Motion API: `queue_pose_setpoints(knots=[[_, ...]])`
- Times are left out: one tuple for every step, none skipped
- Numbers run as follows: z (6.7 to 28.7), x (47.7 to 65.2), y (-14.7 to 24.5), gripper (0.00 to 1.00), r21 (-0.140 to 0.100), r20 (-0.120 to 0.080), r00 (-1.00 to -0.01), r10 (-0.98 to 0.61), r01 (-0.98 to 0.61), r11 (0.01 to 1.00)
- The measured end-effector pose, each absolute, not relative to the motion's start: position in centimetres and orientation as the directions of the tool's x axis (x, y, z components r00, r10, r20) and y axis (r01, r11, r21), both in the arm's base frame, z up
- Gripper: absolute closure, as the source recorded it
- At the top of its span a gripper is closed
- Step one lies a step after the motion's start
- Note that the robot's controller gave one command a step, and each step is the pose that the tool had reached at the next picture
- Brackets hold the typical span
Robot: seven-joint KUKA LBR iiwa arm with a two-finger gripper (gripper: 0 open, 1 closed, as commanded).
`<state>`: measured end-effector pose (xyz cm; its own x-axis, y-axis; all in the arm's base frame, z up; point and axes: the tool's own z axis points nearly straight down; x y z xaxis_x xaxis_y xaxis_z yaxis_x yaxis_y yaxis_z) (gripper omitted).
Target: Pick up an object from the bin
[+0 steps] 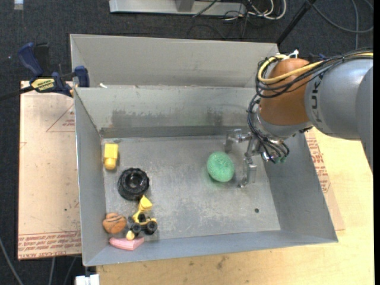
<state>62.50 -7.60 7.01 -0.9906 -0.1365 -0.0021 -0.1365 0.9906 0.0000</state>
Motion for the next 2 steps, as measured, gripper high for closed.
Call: queue_pose_setpoints(knots=[[7.0,62.3,-6.3,0.0,0.0,-0.003,-0.933,-0.359,-0.359,0.933],[7.0,61.4,-3.6,1.0,0.001,-0.002,-0.918,-0.396,-0.396,0.918]])
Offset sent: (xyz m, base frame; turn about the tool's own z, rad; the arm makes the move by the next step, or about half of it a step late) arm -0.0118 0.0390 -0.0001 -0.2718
